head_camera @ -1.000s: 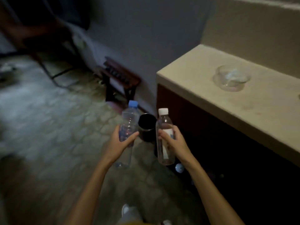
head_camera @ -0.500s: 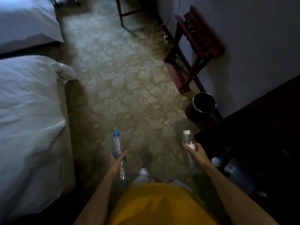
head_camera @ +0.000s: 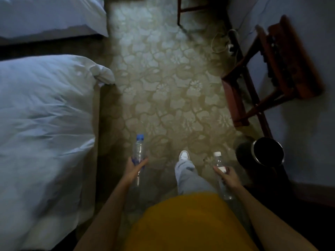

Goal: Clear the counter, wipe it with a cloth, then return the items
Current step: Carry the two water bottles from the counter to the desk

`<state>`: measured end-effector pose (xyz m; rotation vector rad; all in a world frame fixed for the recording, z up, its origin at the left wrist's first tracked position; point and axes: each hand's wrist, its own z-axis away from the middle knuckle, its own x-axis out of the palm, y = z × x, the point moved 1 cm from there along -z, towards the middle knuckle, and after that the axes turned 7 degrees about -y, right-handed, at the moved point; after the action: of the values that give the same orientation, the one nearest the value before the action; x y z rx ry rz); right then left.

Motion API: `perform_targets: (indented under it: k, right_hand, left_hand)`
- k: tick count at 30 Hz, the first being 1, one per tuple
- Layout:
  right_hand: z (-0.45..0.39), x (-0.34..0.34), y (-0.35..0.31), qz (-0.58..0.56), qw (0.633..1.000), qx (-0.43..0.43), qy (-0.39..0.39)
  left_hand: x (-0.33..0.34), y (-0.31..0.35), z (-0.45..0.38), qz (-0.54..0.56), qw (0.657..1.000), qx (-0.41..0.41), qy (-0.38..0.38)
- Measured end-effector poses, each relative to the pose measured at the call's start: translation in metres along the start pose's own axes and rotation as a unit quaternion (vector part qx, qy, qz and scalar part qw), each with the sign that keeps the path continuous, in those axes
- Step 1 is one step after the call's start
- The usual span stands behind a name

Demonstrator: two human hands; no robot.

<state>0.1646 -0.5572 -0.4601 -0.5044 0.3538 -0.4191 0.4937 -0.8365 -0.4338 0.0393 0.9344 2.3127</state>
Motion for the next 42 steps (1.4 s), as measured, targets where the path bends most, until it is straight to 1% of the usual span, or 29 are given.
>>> perform_targets:
  k: [3,6,8,10,14,17,18,21,24,26,28,31,35,37,40,42]
  right_hand:
    - [-0.042,0.008,-0.109,-0.012,0.999,-0.031,-0.03]
    - [-0.089,0.012,-0.225,-0.009,0.994,-0.1,-0.05]
    - [-0.117,0.017,-0.296,0.004,0.991,-0.121,-0.055]
    - [-0.145,0.025,-0.354,0.006,0.988,-0.139,-0.068]
    - [-0.195,0.039,-0.441,0.013,0.987,-0.135,-0.084]
    - [-0.237,0.039,-0.486,0.004,0.992,-0.109,-0.059]
    - [-0.249,0.036,-0.5,-0.004,0.994,-0.098,-0.047]
    - [-0.28,0.031,-0.546,-0.023,0.998,-0.065,0.0]
    - [-0.308,0.034,-0.603,-0.04,0.997,-0.055,0.023]
    - [-0.328,0.039,-0.648,-0.044,0.997,-0.048,0.033]
    - [-0.357,0.049,-0.695,-0.047,0.997,-0.054,0.024]
    - [-0.414,0.069,-0.775,-0.036,0.998,-0.058,0.014]
    - [-0.496,0.1,-0.9,-0.027,0.995,-0.092,-0.011]
    - [-0.531,0.111,-0.967,-0.014,0.993,-0.112,-0.033]
    - [-0.57,0.12,-1.069,-0.016,0.988,-0.147,-0.043]
    - [-0.589,0.122,-1.14,-0.027,0.984,-0.169,-0.048]
  left_hand:
    - [-0.03,0.007,-0.027,0.002,0.996,-0.056,0.068]
    - [-0.056,0.032,-0.048,0.039,0.993,-0.087,0.064]
    - [-0.067,0.063,-0.069,0.041,0.992,-0.1,0.068]
    - [-0.074,0.094,-0.102,0.04,0.991,-0.094,0.082]
    - [-0.078,0.172,-0.191,0.051,0.992,-0.086,0.079]
    - [-0.09,0.229,-0.278,0.042,0.996,-0.068,0.031]
    - [-0.097,0.251,-0.312,0.033,0.998,-0.058,0.018]
    - [-0.111,0.374,-0.369,0.013,1.0,-0.013,-0.026]
    - [-0.129,0.491,-0.429,-0.012,0.999,0.038,-0.021]
    - [-0.143,0.551,-0.465,-0.018,0.998,0.063,-0.026]
    - [-0.156,0.6,-0.498,-0.005,0.997,0.071,-0.031]
    - [-0.174,0.65,-0.552,-0.002,0.998,0.057,-0.027]
    - [-0.2,0.704,-0.627,0.003,0.999,0.038,0.001]
    - [-0.212,0.741,-0.657,0.04,0.999,0.031,0.0]
    - [-0.232,0.81,-0.707,0.059,0.997,0.055,0.005]
    - [-0.24,0.87,-0.738,0.043,0.996,0.075,0.004]
